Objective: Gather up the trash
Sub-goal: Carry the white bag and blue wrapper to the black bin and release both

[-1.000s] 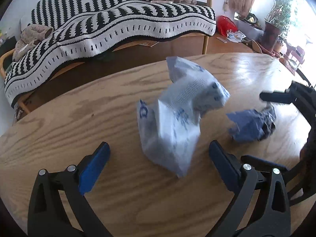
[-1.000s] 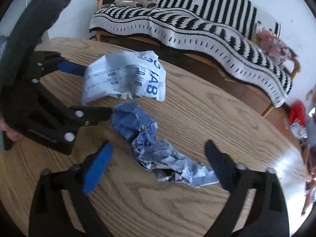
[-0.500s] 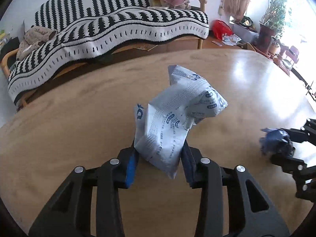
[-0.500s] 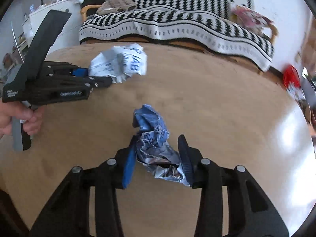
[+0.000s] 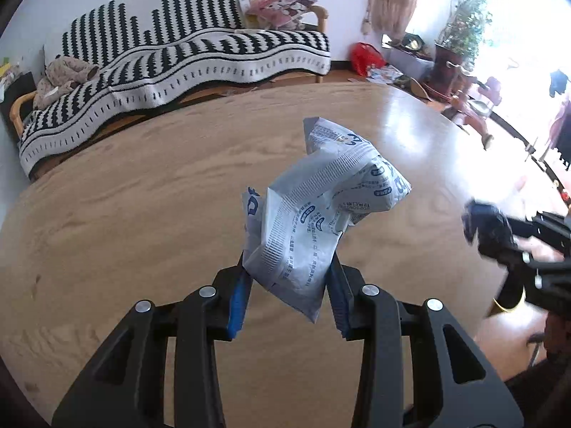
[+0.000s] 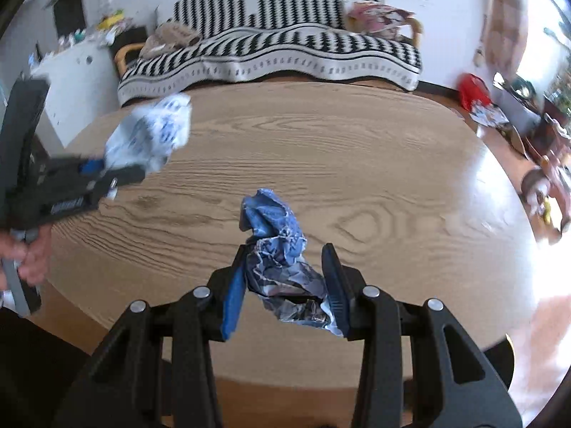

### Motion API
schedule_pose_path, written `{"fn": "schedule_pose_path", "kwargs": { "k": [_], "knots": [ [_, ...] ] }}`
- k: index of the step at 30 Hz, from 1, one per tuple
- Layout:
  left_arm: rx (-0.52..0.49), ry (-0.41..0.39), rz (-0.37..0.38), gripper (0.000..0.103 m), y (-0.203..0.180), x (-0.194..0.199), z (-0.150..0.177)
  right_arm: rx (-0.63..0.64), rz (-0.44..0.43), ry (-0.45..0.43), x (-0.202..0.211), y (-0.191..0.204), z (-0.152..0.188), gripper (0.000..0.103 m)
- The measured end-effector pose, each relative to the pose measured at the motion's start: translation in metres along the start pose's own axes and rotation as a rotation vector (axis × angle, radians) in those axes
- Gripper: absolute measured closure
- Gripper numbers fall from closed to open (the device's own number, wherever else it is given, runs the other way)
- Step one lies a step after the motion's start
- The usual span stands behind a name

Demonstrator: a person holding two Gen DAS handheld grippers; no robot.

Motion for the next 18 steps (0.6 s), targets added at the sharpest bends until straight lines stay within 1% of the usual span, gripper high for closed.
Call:
{"fn": "schedule_pose_path", "kwargs": {
  "k": [2, 5, 7, 9, 13, 17, 18],
  "knots": [
    [-0.007, -0.001, -0.002, 0.065, -0.008, 0.007, 0.005, -0.017, 0.018, -0.012, 0.01, -0.009, 0.001, 0.062],
    [0.019, 0.009, 0.004, 0.065, -0.016, 0.007, 0.007, -0.046, 0.035, -0.033, 0.023, -0.022, 0.0, 0.062],
    [0.002, 0.004, 0.005, 0.065, -0.028, 0.006, 0.005, -0.057, 0.049, -0.043, 0.029, -0.032, -0.002, 0.062],
    [-0.018, -0.001, 0.021, 0.065, -0.046, 0.002, 0.001, -0.08, 0.071, -0.05, 0.037, -0.048, 0.0, 0.062],
    [-0.078, -0.018, 0.079, 0.065, -0.101, -0.007, -0.007, -0.123, 0.136, -0.057, 0.056, -0.087, 0.007, 0.061],
    [-0.138, -0.021, 0.165, 0.065, -0.165, -0.014, -0.007, -0.219, 0.236, -0.077, 0.091, -0.151, 0.019, 0.061],
    [-0.153, -0.018, 0.196, 0.065, -0.187, -0.016, -0.007, -0.25, 0.263, -0.08, 0.101, -0.169, 0.025, 0.061]
  ]
}}
Point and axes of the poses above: each gripper's, at about its wrist camera, not at the fingertips, and x roughly against the way its jaws point, y to its left, z to its underside, the point moved 7 cm from there along -x, roughly the way its jaws point, and after that the axes turned 14 degrees about -y, right-handed, at the moved point
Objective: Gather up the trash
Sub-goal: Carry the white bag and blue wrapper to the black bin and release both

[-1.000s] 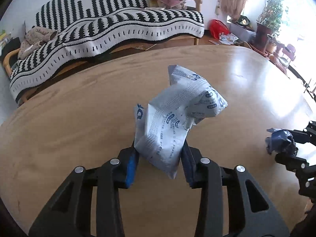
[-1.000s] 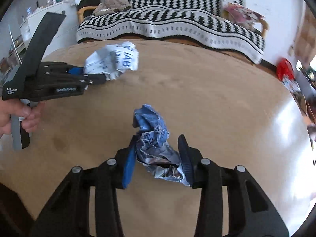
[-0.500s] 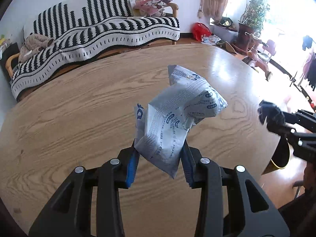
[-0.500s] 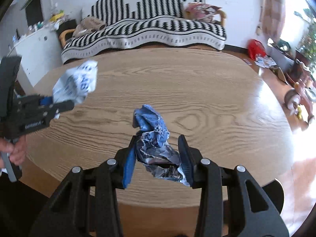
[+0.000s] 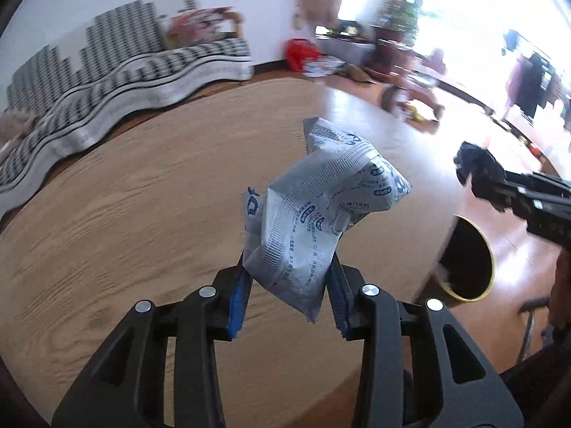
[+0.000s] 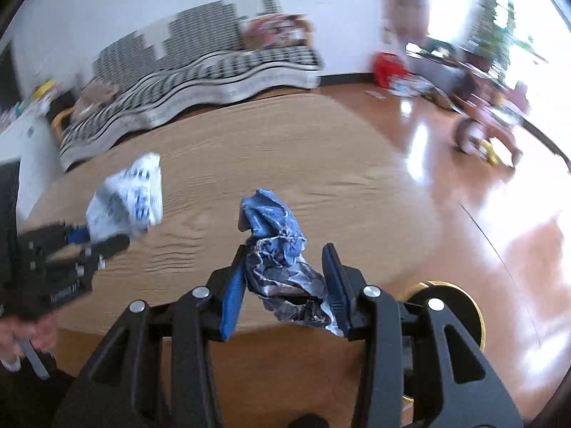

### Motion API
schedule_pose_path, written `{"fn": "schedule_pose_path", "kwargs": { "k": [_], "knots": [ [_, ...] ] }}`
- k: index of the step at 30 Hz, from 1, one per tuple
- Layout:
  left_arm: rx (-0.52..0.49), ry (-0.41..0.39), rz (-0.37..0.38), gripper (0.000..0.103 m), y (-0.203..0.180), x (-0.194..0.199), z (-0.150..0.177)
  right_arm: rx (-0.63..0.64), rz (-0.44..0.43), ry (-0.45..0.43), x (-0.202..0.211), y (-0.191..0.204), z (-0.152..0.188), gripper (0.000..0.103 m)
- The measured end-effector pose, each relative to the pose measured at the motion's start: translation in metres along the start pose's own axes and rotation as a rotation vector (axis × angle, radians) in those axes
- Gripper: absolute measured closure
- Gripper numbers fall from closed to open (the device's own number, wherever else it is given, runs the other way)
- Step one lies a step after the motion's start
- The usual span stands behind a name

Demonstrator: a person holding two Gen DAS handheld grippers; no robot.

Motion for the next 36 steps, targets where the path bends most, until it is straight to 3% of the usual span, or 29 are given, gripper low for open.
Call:
{"fn": "schedule_pose_path", "kwargs": {
  "k": [8, 14, 23, 33, 35, 36],
  "knots": [
    [-0.039, 0.047, 0.23, 0.065, -0.153, -0.049, 0.0, -0.225, 0.261, 0.024, 0.041, -0.159, 0.027, 0.061],
    [-0.08, 0.128, 0.334, 0.065, -0.237, -0.084, 0.027, -0.35, 0.378, 0.088, 0.057, -0.228, 0.063, 0.06],
    [-0.092, 0.176, 0.363, 0.065, -0.263, -0.119, 0.035, -0.375, 0.399, 0.121, 0.058, -0.241, 0.078, 0.06],
    [-0.086, 0.188, 0.386, 0.065, -0.277, -0.125, 0.039, -0.385, 0.407, 0.123, 0.048, -0.248, 0.072, 0.058],
    [-0.089, 0.189, 0.388, 0.058, -0.278, -0.126, 0.038, -0.395, 0.41, 0.115, 0.049, -0.25, 0.071, 0.054],
    [-0.093, 0.188, 0.386, 0.039, -0.279, -0.126, 0.038, -0.399, 0.417, 0.114, 0.049, -0.251, 0.071, 0.037]
  ]
}}
Point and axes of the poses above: each gripper's, at about its wrist camera, not at the fingertips, and x roughly against the way its jaws point, y to its left, z to its underside, the point moved 7 cm from there along -x, roughly the way its jaws point, and after that the axes turned 14 degrees about -y, right-handed, at the moved point
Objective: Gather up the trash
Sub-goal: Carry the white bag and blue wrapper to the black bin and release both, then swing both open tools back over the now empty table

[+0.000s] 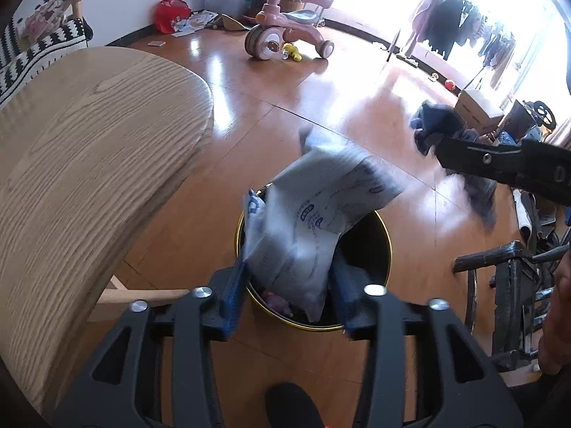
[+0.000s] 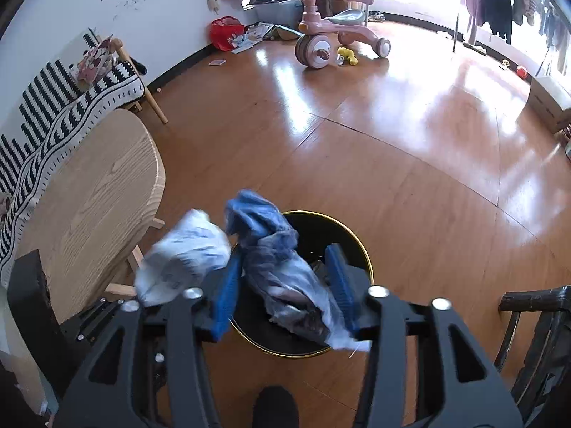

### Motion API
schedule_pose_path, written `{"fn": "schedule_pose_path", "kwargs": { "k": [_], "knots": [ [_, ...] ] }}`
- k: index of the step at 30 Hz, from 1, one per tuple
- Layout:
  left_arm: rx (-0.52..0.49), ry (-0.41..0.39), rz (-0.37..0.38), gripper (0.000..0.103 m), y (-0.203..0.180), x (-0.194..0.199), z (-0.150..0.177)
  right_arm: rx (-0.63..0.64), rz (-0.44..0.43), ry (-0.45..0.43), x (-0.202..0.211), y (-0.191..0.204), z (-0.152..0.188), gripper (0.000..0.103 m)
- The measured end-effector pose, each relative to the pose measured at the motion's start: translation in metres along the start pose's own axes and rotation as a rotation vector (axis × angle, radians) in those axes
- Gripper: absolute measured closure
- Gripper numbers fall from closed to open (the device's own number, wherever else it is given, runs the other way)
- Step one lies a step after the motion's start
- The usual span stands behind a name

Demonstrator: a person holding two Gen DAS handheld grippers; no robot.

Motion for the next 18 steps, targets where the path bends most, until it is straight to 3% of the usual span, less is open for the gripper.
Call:
{"fn": "schedule_pose_path", "kwargs": {
  "k": [1, 9, 14, 18],
  "knots": [
    [-0.004, -0.014, -0.002, 0.03, 0.001, 0.001, -0.002, -0.003, 0.009, -0.014, 0.002, -0.001, -0.001, 0.033],
    [0.008, -0.041, -0.009, 0.028, 0.012, 0.015, -0.011, 0.008, -0.014, -0.028, 0.002, 0.013, -0.006, 0.033],
    [-0.002, -0.088, -0.058, 0.017, 0.037, 0.052, -0.021, 0.064, -0.074, -0.07, 0.009, 0.056, -0.015, 0.026],
    [0.023, -0.165, -0.162, 0.01, 0.088, 0.11, -0.031, 0.101, -0.16, -0.108, 0.019, 0.108, -0.018, 0.02]
  ]
}}
Point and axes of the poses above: each gripper's, at about its wrist camera, not at the fingertips, and x roughly against the way its jaws point, y to its left, z to its underside, the point moved 7 cm from there along -x, roughly the way its jaws point, and after that the axes turned 14 degrees about -y, right-handed, at the moved point
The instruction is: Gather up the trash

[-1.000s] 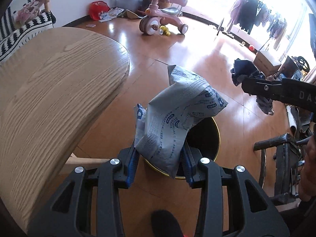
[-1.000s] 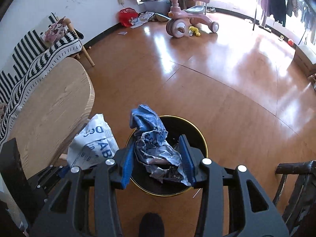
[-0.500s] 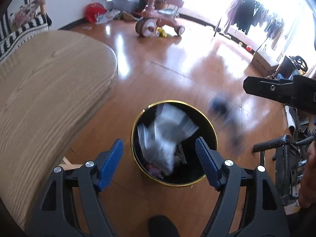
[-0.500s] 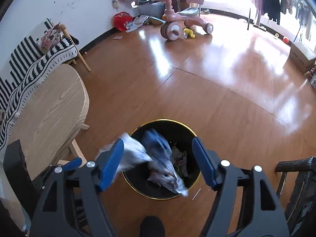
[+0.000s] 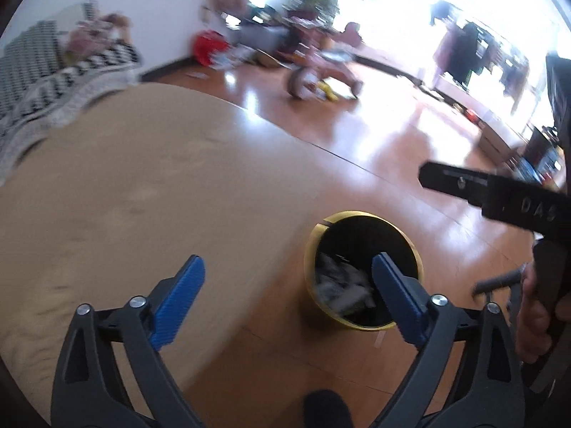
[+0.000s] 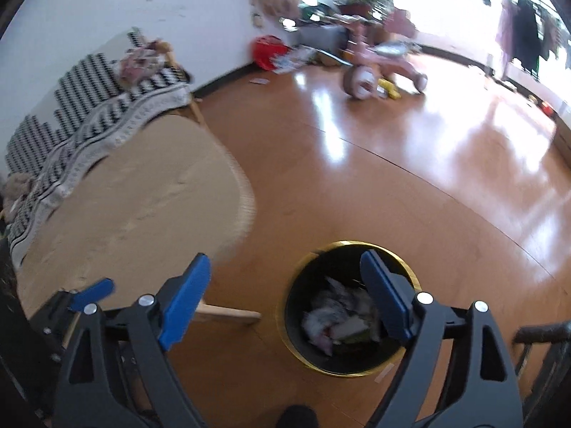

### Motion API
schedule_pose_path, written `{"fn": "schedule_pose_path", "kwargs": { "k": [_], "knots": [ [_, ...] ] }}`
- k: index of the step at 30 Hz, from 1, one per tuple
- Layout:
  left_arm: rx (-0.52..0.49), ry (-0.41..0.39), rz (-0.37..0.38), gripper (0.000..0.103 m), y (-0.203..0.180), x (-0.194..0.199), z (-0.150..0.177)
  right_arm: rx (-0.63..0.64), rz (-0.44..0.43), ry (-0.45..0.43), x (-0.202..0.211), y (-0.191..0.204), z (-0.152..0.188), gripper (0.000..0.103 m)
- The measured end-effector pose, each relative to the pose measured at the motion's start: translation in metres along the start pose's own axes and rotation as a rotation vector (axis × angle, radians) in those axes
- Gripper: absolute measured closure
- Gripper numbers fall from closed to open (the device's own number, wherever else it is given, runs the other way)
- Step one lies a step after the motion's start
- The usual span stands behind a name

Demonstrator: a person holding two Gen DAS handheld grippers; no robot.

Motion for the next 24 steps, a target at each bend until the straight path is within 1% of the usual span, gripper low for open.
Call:
{"fn": "schedule_pose_path", "kwargs": {
  "k": [2, 4, 5, 6, 8, 11, 14, 18, 20, 22, 24],
  "knots": [
    [0.022, -0.028, -0.095, 0.01, 0.044, 0.029, -0.005, 0.028, -0.049, -0.004, -0.002, 0.034, -0.001, 0.018],
    [0.044, -0.053, -0.171, 0.009, 0.079, 0.055, -0.007, 0.055, -0.102, -0.005, -0.002, 0.07, -0.001, 0.015],
    [0.056, -0.066, -0.211, 0.008, 0.099, 0.069, -0.005, 0.08, -0.145, -0.007, -0.002, 0.1, 0.0, 0.015],
    [0.068, -0.079, -0.267, 0.007, 0.125, 0.089, -0.003, 0.098, -0.169, -0.007, -0.002, 0.118, 0.0, 0.013],
    [0.092, -0.097, -0.378, 0.007, 0.171, 0.128, 0.006, 0.156, -0.239, -0.01, 0.001, 0.173, 0.006, 0.012],
    [0.142, -0.115, -0.5, 0.007, 0.226, 0.179, 0.023, 0.235, -0.323, -0.01, 0.008, 0.241, 0.018, 0.011],
    [0.203, -0.125, -0.597, 0.007, 0.272, 0.225, 0.043, 0.297, -0.406, -0.006, 0.017, 0.307, 0.035, 0.011],
    [0.271, -0.126, -0.696, 0.007, 0.317, 0.269, 0.071, 0.345, -0.474, 0.01, 0.023, 0.369, 0.056, 0.011],
    [0.285, -0.126, -0.723, 0.007, 0.331, 0.284, 0.082, 0.36, -0.5, 0.019, 0.026, 0.396, 0.064, 0.011],
    [0.295, -0.121, -0.757, 0.007, 0.345, 0.297, 0.095, 0.377, -0.512, 0.02, 0.028, 0.414, 0.075, 0.011],
    [0.314, -0.115, -0.771, 0.007, 0.357, 0.305, 0.105, 0.408, -0.515, 0.021, 0.03, 0.429, 0.083, 0.011]
  ]
}}
Point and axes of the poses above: each gripper's, at about its wrist camera, not at the fingertips, and x roughly against the way its jaws point, y to its left, z to its underside, the point moved 7 cm from there along -x, roughly the way its jaws point, and after that the axes turned 14 degrees about -y, right-handed, at the moved point
